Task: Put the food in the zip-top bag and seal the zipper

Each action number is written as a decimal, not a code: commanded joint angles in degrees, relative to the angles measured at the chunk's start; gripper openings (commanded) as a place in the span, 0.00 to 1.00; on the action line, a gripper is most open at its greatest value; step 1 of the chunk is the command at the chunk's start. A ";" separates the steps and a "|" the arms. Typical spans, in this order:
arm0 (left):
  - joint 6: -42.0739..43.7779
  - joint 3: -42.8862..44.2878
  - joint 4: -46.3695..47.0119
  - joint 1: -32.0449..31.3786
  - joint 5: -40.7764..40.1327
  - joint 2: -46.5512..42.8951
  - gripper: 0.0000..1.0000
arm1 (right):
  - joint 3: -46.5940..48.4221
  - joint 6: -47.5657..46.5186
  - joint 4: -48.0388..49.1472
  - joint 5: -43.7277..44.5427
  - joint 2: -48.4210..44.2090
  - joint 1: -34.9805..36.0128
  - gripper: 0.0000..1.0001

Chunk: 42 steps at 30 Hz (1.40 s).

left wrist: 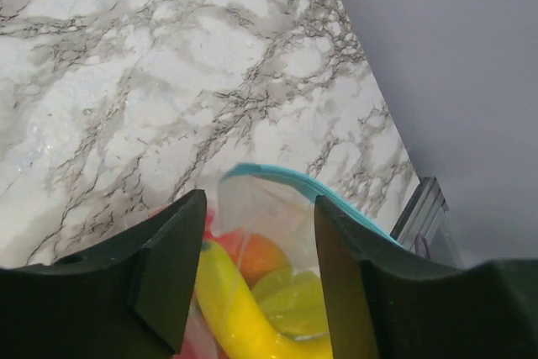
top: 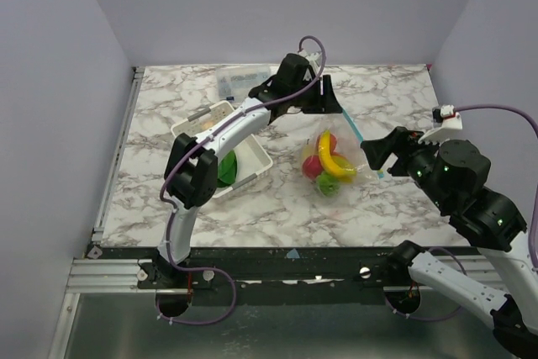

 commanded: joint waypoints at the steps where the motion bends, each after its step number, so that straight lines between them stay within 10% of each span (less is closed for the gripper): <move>1: 9.19 9.29 -14.42 -0.43 -5.39 -1.74 0.70 | -0.13 1.32 -0.20 4.32 -0.63 -0.11 0.84; 3: 12.93 8.09 -16.76 -0.43 -6.86 -4.91 0.98 | -0.23 1.51 0.13 4.87 -1.26 -0.20 0.84; 28: 27.90 -50.47 3.28 0.45 -40.72 -98.92 0.99 | 4.74 -5.82 6.16 8.61 -8.18 -0.22 0.95; 42: 29.00 -50.11 -0.18 0.39 -44.24 -104.32 0.98 | 2.43 -4.66 10.09 9.17 -12.95 -0.17 1.00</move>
